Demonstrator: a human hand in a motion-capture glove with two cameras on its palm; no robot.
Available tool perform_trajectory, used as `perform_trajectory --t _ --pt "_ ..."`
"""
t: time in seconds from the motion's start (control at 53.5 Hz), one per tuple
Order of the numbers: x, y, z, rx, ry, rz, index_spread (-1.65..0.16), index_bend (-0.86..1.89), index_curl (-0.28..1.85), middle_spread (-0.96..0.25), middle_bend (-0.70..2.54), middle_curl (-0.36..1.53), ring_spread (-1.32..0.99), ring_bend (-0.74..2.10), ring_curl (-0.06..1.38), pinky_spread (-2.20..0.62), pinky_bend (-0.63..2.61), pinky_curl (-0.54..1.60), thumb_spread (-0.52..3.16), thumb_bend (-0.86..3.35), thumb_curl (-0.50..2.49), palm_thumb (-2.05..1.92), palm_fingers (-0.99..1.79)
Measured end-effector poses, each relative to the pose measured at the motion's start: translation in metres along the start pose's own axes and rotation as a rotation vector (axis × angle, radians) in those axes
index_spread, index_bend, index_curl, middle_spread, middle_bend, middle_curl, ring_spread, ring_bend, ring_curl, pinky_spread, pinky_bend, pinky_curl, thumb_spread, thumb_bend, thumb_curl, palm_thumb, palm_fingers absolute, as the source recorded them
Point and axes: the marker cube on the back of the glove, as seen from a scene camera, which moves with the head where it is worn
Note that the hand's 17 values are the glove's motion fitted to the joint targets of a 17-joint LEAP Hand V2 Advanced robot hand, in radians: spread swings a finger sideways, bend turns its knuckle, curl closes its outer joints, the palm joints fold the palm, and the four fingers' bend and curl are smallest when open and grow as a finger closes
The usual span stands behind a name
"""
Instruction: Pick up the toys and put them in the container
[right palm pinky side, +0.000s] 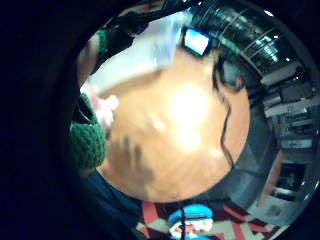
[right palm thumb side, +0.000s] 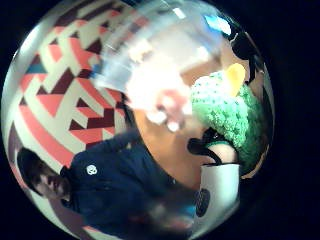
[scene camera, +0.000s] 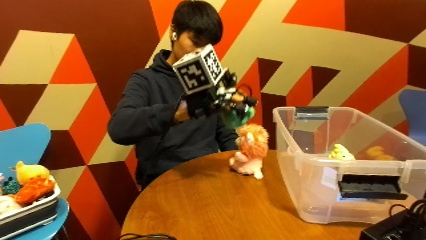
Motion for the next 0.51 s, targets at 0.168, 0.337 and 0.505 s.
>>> perform_trajectory --t 0.168,0.337,0.505 --pt "-0.032 -0.082 -0.044 0.352 -0.220 0.003 -0.09 0.99 0.69 -0.24 0.69 0.41 -0.19 0.22 0.10 -0.04 0.39 0.32 1.08 0.17 0.62 0.65 0.29" --pt "-0.047 -0.149 -0.014 0.391 -0.296 0.068 -0.10 0.90 0.71 -0.28 0.69 0.45 -0.26 0.31 0.14 -0.06 0.44 0.34 1.04 0.15 0.67 0.66 0.26" --pt "-0.045 -0.187 0.044 0.148 -0.285 0.131 -0.12 0.78 0.70 -0.24 0.57 0.44 -0.24 0.35 0.18 -0.06 0.52 0.37 1.16 0.11 0.65 0.60 0.11"
